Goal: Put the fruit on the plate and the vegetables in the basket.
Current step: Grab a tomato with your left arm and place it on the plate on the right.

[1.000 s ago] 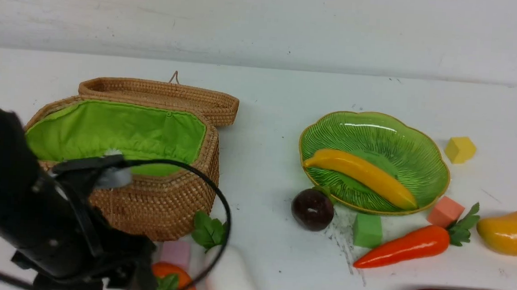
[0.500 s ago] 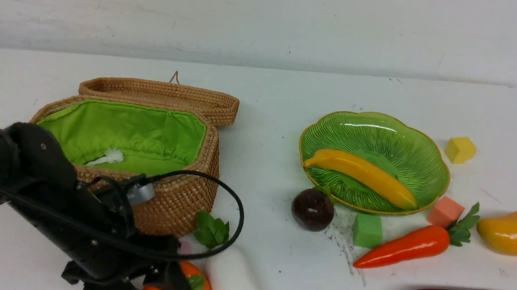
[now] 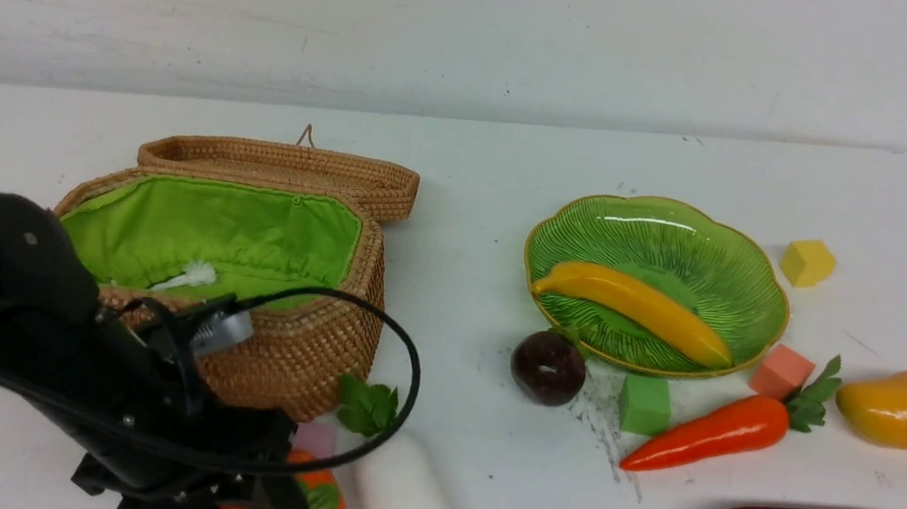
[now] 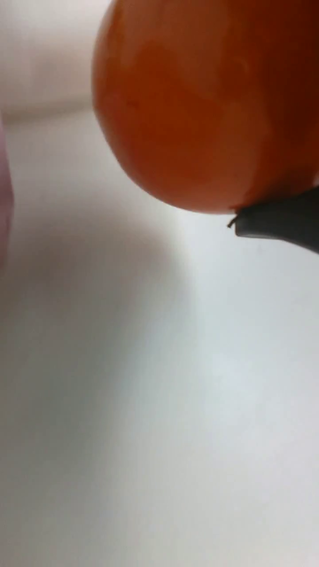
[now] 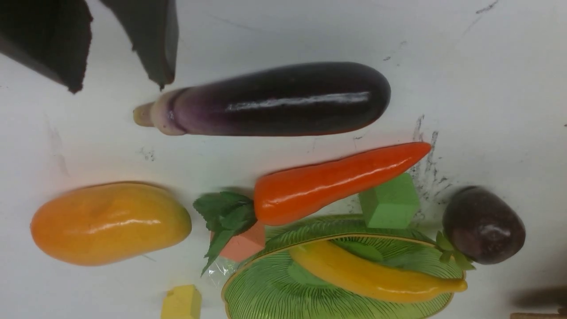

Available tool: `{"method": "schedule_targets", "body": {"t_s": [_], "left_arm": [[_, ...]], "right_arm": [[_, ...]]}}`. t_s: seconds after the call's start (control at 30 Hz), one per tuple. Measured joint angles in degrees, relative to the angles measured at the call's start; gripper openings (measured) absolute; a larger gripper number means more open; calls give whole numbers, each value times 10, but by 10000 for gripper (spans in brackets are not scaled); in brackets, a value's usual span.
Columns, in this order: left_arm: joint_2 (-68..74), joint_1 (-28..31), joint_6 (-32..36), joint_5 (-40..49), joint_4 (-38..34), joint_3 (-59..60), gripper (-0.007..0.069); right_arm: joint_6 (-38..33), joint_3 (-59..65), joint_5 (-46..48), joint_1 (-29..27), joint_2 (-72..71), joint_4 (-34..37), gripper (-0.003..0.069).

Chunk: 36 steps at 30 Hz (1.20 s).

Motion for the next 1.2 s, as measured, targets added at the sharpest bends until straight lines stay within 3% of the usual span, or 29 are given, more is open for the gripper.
{"method": "schedule_targets", "body": {"t_s": [0.2, 0.37, 0.67, 0.87, 1.03, 1.2], "left_arm": [[-76, 0, -14, 54, -16, -71, 471], [-59, -1, -14, 34, -58, -179, 471], [207, -102, -11, 26, -79, -489, 471], [403, -157, -76, 35, -65, -701, 471], [546, -184, -216, 79, 33, -888, 471], [604, -192, -299, 120, 107, -954, 471]], "right_arm": [[0, 0, 0, 0, 0, 0, 242], [0, 0, 0, 0, 0, 0, 242], [0, 0, 0, 0, 0, 0, 242], [0, 0, 0, 0, 0, 0, 242], [0, 0, 0, 0, 0, 0, 242], [0, 0, 0, 0, 0, 0, 242]]}}
